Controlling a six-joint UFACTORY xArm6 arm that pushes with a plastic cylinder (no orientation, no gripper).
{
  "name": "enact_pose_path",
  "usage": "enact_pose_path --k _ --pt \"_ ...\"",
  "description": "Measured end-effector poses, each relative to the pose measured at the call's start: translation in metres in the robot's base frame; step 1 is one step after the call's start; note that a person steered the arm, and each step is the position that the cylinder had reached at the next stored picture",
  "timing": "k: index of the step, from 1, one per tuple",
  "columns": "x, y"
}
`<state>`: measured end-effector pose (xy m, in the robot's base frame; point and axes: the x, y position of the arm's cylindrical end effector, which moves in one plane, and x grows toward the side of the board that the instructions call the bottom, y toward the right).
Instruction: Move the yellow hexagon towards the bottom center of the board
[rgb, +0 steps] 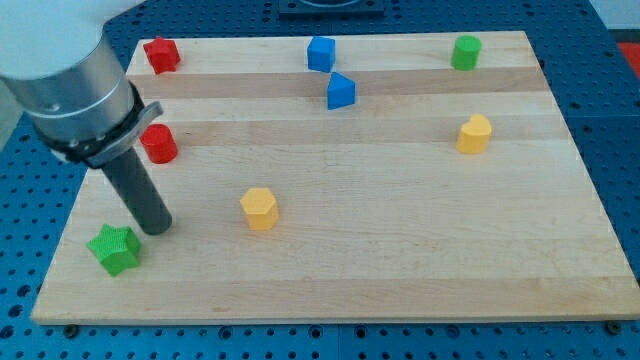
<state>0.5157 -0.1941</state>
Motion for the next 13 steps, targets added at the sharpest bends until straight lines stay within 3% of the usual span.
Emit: enact_pose_path --k 1,3,6,9,10,12,13 --pt "-0.029 0.040" --pt "-0.021 0.194" --pt "-0.022 0.194" --pt "-0.050 0.098" --pt "-0.029 0.100" --pt "0.009 0.159" --pt "0.009 0.136"
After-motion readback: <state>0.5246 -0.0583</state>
